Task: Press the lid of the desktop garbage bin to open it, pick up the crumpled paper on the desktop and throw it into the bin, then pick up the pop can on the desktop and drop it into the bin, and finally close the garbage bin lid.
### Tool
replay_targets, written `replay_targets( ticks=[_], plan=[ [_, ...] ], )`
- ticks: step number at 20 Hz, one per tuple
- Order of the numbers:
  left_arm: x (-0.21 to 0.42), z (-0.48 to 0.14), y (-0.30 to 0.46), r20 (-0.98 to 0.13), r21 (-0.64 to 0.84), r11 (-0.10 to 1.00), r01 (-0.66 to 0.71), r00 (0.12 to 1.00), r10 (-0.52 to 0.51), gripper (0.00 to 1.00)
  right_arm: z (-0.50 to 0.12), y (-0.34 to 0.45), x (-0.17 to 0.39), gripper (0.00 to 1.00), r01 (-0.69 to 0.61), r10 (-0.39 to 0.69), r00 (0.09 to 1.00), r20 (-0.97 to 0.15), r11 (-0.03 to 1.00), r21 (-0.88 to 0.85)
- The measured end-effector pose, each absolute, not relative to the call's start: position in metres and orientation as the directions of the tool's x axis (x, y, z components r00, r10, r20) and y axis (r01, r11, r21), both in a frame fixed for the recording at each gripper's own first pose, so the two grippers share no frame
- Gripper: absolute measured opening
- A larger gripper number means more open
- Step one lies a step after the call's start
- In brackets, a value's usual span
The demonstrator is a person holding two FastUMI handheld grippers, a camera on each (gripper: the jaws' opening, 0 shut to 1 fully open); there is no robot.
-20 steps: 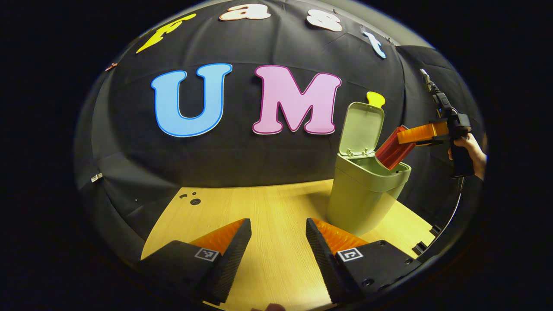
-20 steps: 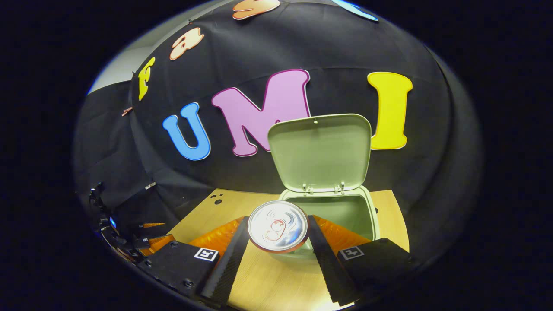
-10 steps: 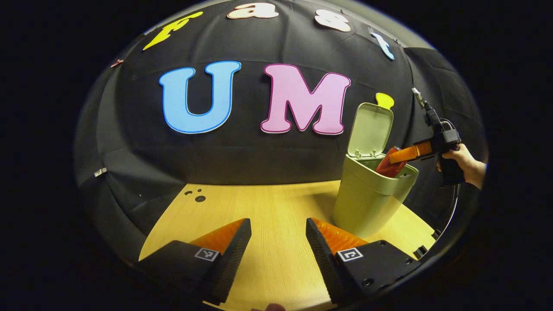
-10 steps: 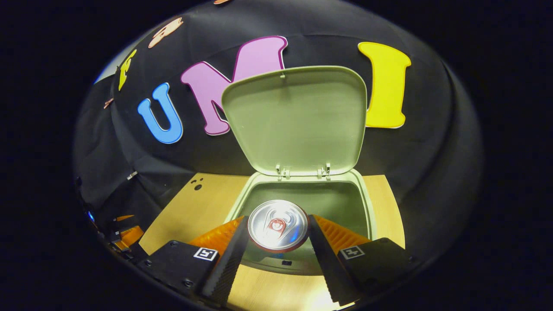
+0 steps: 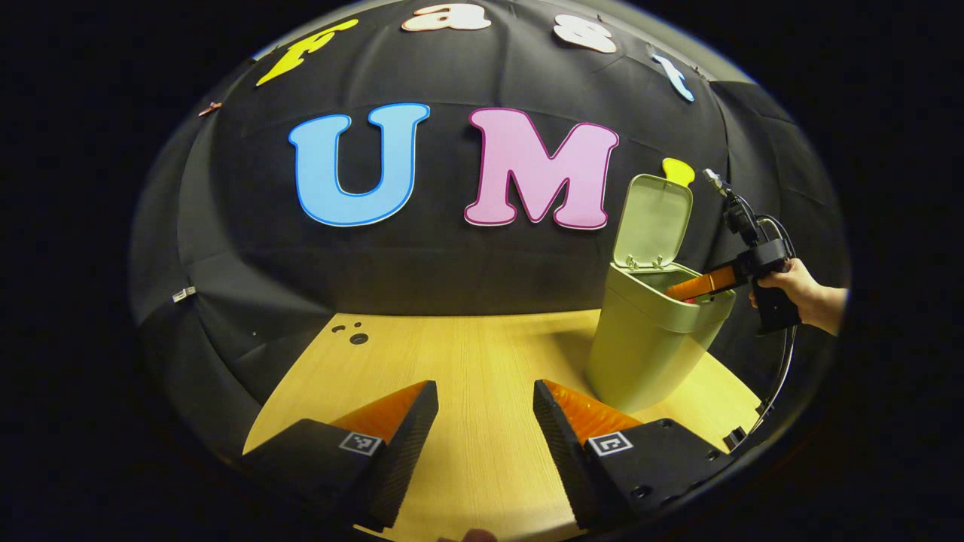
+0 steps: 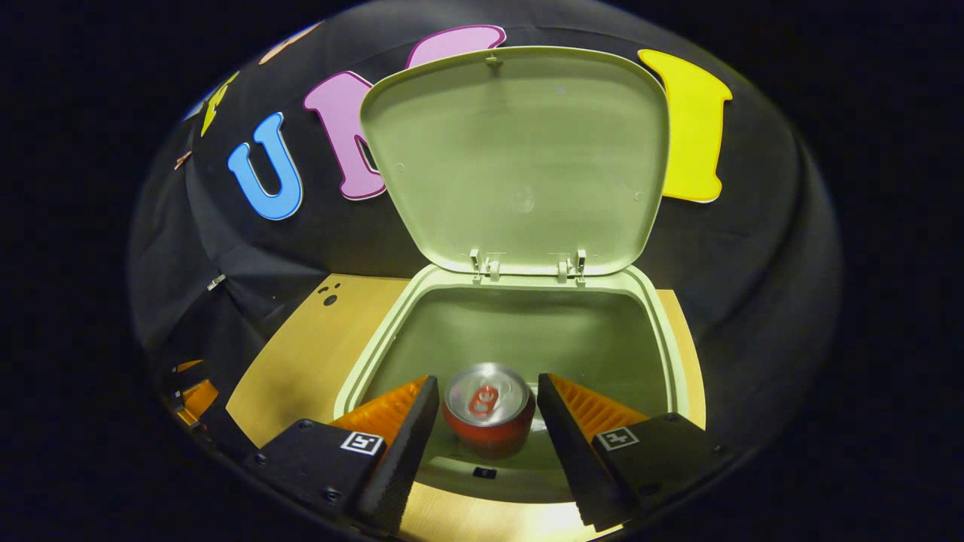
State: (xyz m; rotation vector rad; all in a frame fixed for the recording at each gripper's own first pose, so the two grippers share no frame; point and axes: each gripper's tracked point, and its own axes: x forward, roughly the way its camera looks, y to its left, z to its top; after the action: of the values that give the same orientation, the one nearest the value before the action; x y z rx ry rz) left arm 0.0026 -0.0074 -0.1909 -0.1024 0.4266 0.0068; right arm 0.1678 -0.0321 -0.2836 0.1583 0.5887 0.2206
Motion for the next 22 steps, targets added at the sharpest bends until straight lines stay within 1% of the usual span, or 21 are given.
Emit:
replay_targets(
  ticks=[9,11,13,14,17,22],
  plan=[
    [-0.001,-0.193,-0.006,-0.426,-0.1,0.994,-0.039,0.905,-0.007,0.84,-0.271,-0.028,0.158,0.87,-0.169,0.263,0.824,-0.501,0.959,0.227],
    [-0.002,-0.195,-0.009,-0.429,-0.1,0.995,-0.03,0.903,-0.016,0.84,-0.257,-0.027,0.154,0.88,-0.17,0.262,0.844,-0.468,0.958,0.231],
    [-0.001,-0.196,-0.011,-0.432,-0.1,0.995,-0.02,0.902,-0.025,0.84,-0.243,-0.026,0.148,0.92,-0.172,0.262,0.863,-0.432,0.956,0.238],
    [-0.001,-0.197,-0.012,-0.434,-0.101,0.995,-0.016,0.901,-0.03,0.84,-0.234,-0.027,0.145,0.96,-0.172,0.259,0.872,-0.415,0.956,0.236],
    [0.002,-0.197,-0.017,-0.431,-0.106,0.994,-0.003,0.901,-0.043,0.84,-0.206,-0.032,0.141,0.98,-0.175,0.246,0.902,-0.355,0.96,0.219],
    [0.004,-0.195,-0.022,-0.426,-0.105,0.994,0.021,0.902,-0.064,0.84,-0.139,-0.038,0.146,0.98,-0.183,0.234,0.946,-0.223,0.957,0.227]
  ],
)
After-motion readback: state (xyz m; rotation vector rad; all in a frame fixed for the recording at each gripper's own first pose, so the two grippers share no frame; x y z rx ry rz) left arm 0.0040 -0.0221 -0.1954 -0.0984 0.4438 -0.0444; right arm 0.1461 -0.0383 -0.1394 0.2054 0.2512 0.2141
